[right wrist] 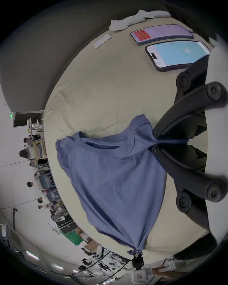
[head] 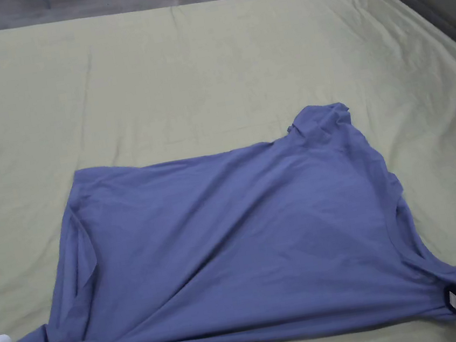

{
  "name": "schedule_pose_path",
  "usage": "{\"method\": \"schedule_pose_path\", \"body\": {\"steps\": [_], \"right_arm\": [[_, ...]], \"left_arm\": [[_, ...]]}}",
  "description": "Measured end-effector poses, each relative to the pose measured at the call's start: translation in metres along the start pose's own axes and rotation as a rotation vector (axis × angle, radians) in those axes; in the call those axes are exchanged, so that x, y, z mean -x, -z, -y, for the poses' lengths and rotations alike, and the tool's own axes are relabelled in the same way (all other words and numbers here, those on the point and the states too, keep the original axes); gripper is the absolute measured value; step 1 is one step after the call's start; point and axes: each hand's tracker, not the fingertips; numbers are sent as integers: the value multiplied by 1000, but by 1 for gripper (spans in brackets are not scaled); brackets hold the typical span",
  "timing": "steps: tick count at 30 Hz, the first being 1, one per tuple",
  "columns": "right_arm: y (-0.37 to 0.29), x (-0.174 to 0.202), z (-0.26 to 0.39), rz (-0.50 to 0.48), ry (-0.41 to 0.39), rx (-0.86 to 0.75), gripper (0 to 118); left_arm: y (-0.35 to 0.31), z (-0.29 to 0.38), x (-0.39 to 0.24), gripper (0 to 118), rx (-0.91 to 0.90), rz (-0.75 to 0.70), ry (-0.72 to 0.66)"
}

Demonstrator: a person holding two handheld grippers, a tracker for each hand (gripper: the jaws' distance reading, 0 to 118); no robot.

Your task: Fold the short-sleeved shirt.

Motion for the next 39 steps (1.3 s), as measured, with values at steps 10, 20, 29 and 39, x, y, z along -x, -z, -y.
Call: {"method": "schedule_pose_path", "body": {"steps": [10, 20, 29, 39], "right_arm": [[-45, 15, -11, 77, -53, 10, 117], [-127, 84, 1, 100, -147, -162, 2], [-108, 88, 7, 16, -135, -116, 2], [-86, 89, 7, 24, -152, -32, 2]], "left_arm": [[-72, 4, 10, 79, -85, -119, -77], [-184, 9, -55, 0, -311, -232, 205], [-86, -7, -30, 95, -72, -72, 70], [49, -17, -5, 82, 154, -46, 68]]}}
